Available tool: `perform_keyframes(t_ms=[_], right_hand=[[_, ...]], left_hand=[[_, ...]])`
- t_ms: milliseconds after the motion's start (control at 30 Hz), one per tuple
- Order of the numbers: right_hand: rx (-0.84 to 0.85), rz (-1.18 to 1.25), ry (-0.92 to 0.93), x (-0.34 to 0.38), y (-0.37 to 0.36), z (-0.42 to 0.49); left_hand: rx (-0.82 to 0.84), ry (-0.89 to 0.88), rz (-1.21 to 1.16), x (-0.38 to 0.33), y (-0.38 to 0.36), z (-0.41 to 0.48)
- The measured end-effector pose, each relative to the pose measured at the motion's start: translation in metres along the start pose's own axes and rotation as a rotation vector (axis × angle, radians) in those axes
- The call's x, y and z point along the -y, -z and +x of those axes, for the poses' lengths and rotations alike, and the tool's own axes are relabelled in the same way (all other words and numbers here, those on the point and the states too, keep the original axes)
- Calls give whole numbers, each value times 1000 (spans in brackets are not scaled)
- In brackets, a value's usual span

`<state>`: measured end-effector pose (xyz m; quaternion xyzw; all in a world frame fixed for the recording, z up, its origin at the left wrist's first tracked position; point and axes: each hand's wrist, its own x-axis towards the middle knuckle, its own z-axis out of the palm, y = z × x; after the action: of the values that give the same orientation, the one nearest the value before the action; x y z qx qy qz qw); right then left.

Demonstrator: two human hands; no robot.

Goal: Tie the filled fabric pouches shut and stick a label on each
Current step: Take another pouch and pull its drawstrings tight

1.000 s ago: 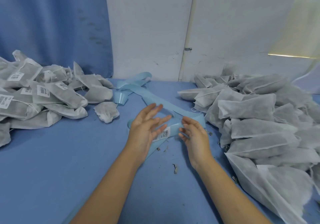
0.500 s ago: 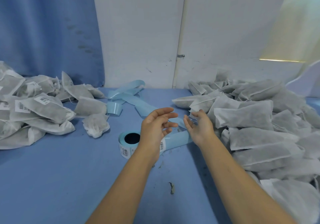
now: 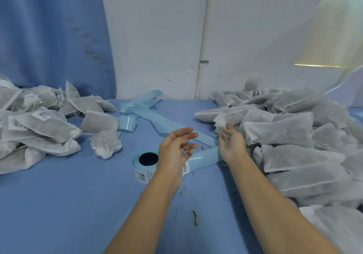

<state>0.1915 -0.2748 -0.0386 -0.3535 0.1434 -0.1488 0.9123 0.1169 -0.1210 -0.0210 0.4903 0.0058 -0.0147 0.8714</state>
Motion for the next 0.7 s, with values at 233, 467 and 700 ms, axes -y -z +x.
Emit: perform_keyframes(t_ms=[233, 467, 700], right_hand=[[82, 10, 66, 2, -5, -19], [284, -94, 73, -4, -4, -70], [287, -387, 117, -16, 21, -97]], left_hand=[[-20, 4, -17, 1, 2, -5], [-39, 12, -109, 0, 0, -13], [-38, 52, 110, -3, 8, -28]])
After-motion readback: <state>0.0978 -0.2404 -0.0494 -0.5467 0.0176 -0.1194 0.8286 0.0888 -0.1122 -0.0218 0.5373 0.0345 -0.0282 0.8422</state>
